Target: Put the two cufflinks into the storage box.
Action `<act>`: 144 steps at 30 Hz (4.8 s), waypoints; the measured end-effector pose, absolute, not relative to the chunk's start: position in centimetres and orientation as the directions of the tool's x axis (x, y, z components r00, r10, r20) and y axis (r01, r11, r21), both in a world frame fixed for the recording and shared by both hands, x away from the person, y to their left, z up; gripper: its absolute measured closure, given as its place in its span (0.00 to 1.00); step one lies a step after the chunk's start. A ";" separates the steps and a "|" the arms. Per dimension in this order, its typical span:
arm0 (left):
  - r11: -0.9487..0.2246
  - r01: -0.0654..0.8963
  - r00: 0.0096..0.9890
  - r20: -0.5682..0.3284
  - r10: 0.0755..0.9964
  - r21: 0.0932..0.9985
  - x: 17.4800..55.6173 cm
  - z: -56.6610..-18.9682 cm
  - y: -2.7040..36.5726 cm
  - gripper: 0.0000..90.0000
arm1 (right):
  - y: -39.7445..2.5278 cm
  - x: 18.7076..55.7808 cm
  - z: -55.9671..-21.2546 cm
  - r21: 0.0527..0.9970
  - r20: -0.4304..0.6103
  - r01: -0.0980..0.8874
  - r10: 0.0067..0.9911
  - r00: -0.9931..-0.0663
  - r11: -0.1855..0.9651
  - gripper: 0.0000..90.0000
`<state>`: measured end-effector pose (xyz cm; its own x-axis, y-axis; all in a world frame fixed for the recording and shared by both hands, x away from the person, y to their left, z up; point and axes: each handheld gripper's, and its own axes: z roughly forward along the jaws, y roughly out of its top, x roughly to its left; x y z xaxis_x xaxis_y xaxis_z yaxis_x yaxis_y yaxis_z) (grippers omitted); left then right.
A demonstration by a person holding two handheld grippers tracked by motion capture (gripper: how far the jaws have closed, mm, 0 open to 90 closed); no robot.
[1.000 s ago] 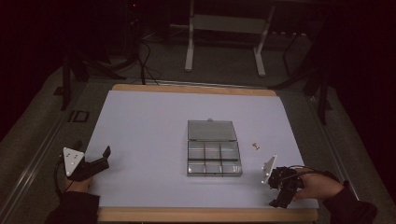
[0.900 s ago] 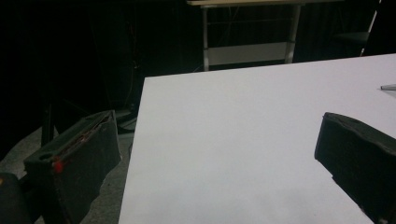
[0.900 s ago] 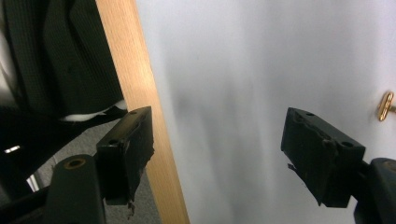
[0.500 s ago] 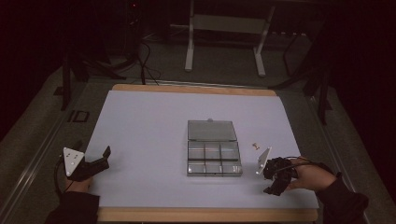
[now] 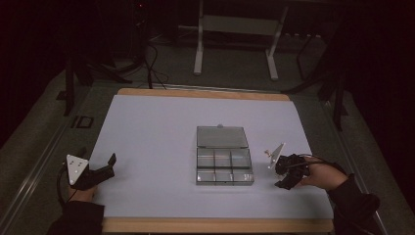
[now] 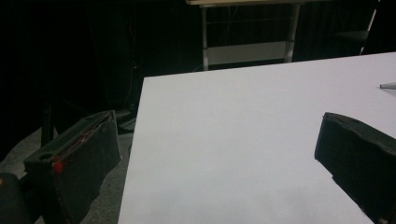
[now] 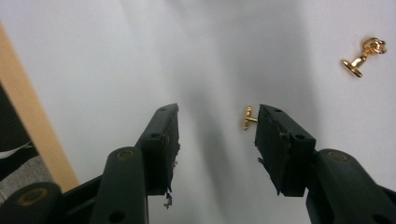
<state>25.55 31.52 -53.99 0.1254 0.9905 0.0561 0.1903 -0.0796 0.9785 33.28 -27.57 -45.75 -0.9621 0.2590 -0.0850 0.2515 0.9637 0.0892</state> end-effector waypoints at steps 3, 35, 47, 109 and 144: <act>-0.081 0.189 0.126 0.057 0.990 0.979 25.5 -54.0 31.5 0.00 | -27.7 34.0 -46.1 0.087 -0.088 0.264 0.271 -0.958 0.961 0.55; -0.085 0.188 0.128 0.062 0.990 0.978 25.5 -54.0 31.4 0.00 | -28.5 37.6 -49.4 -0.005 -0.009 0.369 0.369 -0.929 0.929 0.73; -0.086 0.189 0.128 0.062 0.990 0.978 25.5 -54.0 31.4 0.00 | -28.0 37.4 -49.3 -0.039 0.008 0.317 0.318 -0.948 0.947 0.74; -0.085 0.188 0.129 0.062 0.990 0.978 25.5 -54.0 31.4 0.00 | -20.1 37.9 -41.6 0.324 -0.127 -0.067 -0.027 -0.992 0.944 0.74; -0.093 0.187 0.130 0.069 0.989 0.978 25.5 -54.0 31.4 0.00 | -16.0 40.5 -48.9 0.179 -0.081 -0.088 -0.074 -0.994 0.980 0.74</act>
